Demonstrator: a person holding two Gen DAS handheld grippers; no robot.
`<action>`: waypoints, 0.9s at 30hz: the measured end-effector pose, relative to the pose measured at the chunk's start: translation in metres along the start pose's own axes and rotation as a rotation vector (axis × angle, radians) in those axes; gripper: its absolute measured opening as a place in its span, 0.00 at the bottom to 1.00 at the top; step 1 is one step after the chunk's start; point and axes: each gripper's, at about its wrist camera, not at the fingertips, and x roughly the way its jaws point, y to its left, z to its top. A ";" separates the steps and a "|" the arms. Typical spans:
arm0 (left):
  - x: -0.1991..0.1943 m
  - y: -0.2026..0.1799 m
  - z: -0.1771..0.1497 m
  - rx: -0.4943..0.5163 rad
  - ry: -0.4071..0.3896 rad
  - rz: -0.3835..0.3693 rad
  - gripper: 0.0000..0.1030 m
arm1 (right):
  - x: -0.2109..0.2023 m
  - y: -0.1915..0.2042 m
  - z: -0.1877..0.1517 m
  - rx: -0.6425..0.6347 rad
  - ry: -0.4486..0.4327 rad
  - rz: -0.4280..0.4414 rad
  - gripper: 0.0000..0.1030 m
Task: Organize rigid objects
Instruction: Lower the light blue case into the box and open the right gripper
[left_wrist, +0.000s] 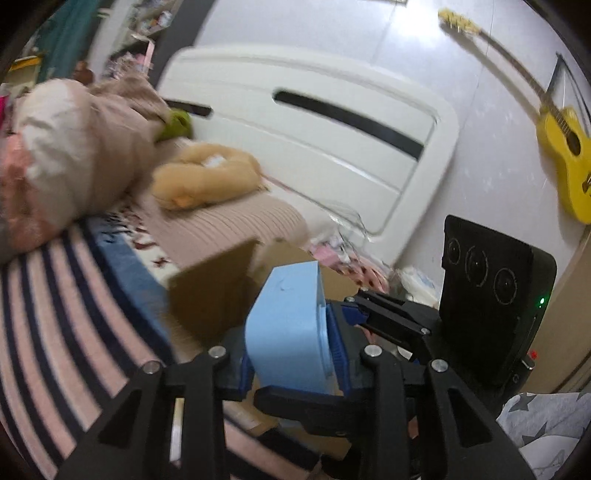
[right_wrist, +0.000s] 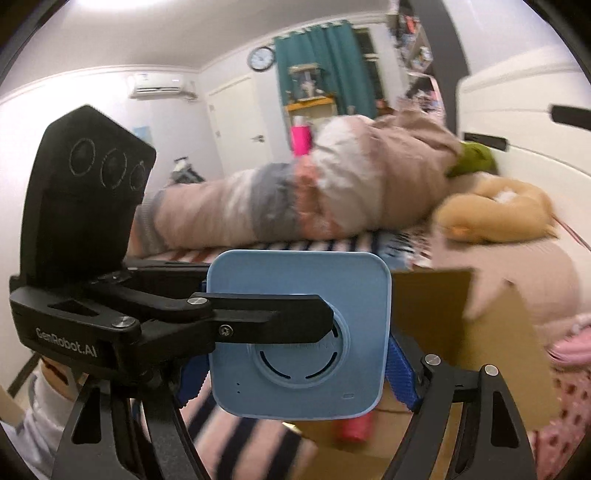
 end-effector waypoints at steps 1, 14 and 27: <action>0.013 -0.004 0.002 0.006 0.025 -0.003 0.32 | -0.002 -0.013 -0.004 0.016 0.019 -0.013 0.75; 0.093 -0.008 0.004 0.047 0.219 0.114 0.48 | 0.015 -0.066 -0.030 -0.065 0.182 -0.136 0.76; 0.025 0.008 0.006 0.001 0.080 0.212 0.64 | 0.001 -0.048 -0.019 -0.079 0.161 -0.130 0.85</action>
